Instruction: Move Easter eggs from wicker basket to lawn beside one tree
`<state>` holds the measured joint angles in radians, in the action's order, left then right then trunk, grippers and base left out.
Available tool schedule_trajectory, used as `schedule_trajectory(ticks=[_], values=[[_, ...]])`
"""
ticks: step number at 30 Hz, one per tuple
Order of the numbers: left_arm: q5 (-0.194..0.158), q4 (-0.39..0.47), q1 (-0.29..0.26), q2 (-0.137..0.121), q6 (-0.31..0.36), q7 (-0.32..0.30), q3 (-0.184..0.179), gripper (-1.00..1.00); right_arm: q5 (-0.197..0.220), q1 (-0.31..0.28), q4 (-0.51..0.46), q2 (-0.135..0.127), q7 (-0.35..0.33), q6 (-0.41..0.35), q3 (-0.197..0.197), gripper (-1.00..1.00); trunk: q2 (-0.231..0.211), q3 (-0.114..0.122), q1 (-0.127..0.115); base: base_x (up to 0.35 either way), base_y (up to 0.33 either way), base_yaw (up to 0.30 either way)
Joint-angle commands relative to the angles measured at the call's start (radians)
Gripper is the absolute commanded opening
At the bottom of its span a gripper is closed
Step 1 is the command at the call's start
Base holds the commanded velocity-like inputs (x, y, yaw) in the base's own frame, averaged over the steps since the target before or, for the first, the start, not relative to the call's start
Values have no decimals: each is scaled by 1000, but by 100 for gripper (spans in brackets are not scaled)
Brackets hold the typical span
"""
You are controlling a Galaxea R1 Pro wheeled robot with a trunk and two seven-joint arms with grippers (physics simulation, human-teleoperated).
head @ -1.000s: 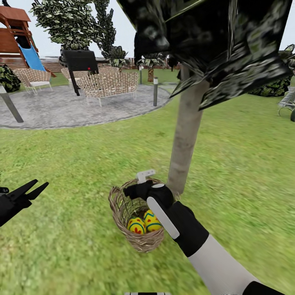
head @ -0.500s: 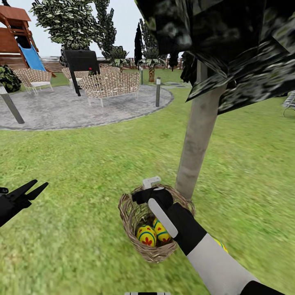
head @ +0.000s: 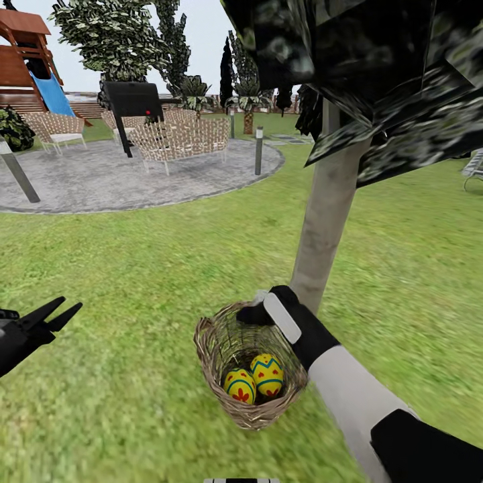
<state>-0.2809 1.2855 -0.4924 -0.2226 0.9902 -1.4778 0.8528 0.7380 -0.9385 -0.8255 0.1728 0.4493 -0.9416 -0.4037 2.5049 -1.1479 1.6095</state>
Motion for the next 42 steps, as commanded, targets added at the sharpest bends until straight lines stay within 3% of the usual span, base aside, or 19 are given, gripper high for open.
schedule_trajectory(ticks=[1,7,14,21,32,37,42], values=[[0,-2,0,0,0,0,0,100,2,-17,28,0,-1,-1,7,100,0,0,0,0,0,0],[0,-6,0,1,0,1,-1,100,2,-79,122,0,-10,-3,17,100,0,0,0,0,0,0],[0,-6,0,5,0,1,-2,100,-1,-86,124,0,-32,-3,17,100,1,-15,2,0,0,0],[0,-6,0,5,1,1,-2,100,0,-86,125,-1,-130,-3,17,100,2,-31,4,0,0,0],[-3,-6,0,5,1,1,0,100,5,-85,141,-2,-141,-6,30,100,3,-46,5,0,0,0],[-3,-6,0,5,1,1,0,100,5,-84,144,-2,-139,-8,88,100,3,-54,6,0,0,0],[-3,-12,0,4,1,1,1,100,5,-83,152,-4,-138,-8,104,100,4,-66,8,0,0,0]])
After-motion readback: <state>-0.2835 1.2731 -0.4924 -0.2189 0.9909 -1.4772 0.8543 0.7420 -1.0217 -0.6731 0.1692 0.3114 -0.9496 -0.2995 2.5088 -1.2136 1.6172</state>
